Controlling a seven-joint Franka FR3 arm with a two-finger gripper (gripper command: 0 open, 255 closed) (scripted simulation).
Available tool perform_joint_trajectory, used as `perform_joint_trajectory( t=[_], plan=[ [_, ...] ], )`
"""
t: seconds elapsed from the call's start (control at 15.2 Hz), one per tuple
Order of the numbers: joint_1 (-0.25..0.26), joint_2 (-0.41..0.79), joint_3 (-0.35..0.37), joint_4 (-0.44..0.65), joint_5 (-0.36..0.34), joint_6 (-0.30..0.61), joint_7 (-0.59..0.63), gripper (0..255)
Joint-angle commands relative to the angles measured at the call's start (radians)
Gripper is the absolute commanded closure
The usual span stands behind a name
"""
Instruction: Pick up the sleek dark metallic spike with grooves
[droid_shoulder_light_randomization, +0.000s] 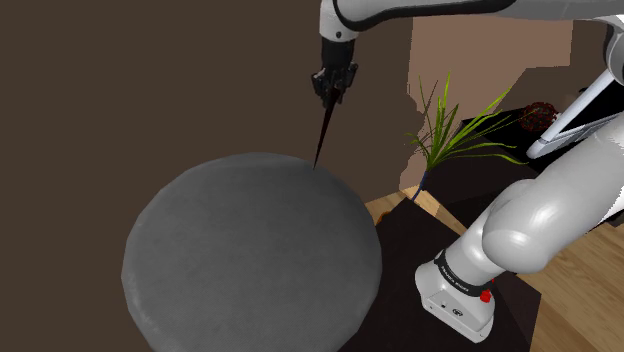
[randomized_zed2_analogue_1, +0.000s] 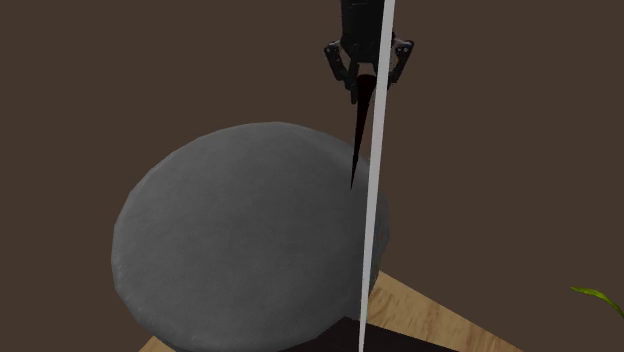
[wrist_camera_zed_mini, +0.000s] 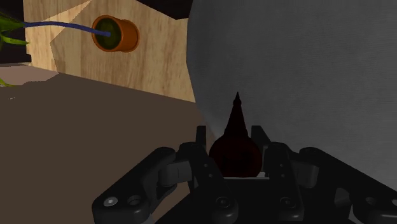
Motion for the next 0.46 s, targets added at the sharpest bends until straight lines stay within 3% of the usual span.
perform_joint_trajectory(
  t=[0.0,0.4],
  plan=[
    [0.0,-0.001,0.0,0.025,0.001,-0.026,-0.004,255],
    [0.0,-0.001,0.0,0.08,0.002,-0.081,-0.01,255]
  ],
)
